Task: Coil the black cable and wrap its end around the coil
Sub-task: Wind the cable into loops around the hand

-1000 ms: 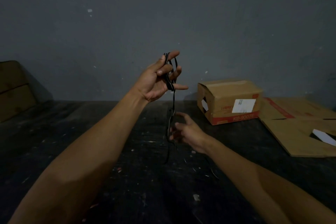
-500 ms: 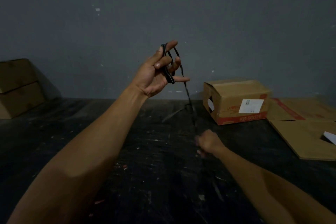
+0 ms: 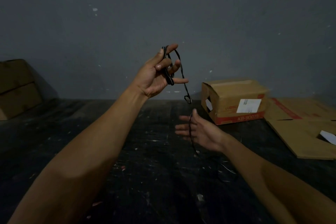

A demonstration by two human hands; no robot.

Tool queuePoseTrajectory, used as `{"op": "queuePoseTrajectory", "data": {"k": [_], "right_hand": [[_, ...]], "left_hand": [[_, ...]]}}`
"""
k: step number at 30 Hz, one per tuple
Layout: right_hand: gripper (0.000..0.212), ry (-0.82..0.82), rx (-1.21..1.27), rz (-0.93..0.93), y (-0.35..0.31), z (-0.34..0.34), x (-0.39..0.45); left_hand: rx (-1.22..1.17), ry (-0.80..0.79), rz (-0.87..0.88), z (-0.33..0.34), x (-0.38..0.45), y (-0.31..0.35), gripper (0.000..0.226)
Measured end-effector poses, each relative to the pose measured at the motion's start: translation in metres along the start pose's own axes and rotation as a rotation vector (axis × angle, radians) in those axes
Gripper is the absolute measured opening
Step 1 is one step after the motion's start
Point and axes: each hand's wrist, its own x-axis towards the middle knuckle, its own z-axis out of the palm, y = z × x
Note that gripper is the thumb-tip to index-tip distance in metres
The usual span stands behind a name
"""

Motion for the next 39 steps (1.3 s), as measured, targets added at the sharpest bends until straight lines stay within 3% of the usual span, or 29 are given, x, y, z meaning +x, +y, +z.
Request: {"op": "queuePoseTrajectory", "data": {"k": [5, 9, 12, 16, 19, 24, 29, 34, 39], "right_hand": [[0.042, 0.258, 0.007, -0.142, -0.021, 0.011, 0.007], [0.05, 0.483, -0.274, 0.077, -0.008, -0.018, 0.002], [0.053, 0.536, -0.569, 0.231, 0.009, -0.035, -0.004], [0.046, 0.414, -0.631, 0.226, 0.018, -0.037, 0.0], [0.076, 0.433, -0.461, -0.027, 0.007, -0.026, 0.001], [0.074, 0.192, -0.387, -0.304, -0.024, 0.012, 0.004], [0.024, 0.205, -0.394, -0.362, -0.034, 0.038, 0.007], [0.029, 0.162, -0.612, -0.272, -0.017, 0.051, 0.004], [0.034, 0.042, -0.932, -0.246, -0.025, 0.071, -0.011]], "left_hand": [[0.003, 0.033, -0.018, -0.008, -0.007, -0.003, 0.036], [-0.068, 0.066, 0.04, -0.016, -0.013, 0.004, 0.036], [-0.063, 0.084, 0.02, -0.019, -0.016, 0.003, 0.037], [-0.057, 0.096, 0.001, -0.016, -0.014, -0.014, 0.037], [-0.032, 0.058, -0.036, -0.013, -0.012, -0.021, 0.038], [-0.038, -0.009, -0.087, -0.006, -0.009, -0.035, 0.038], [-0.133, -0.079, -0.121, 0.001, -0.006, -0.034, 0.038], [-0.158, -0.092, -0.176, -0.005, -0.006, -0.033, 0.042], [-0.046, 0.045, -0.23, -0.019, -0.007, -0.043, 0.045]]}}
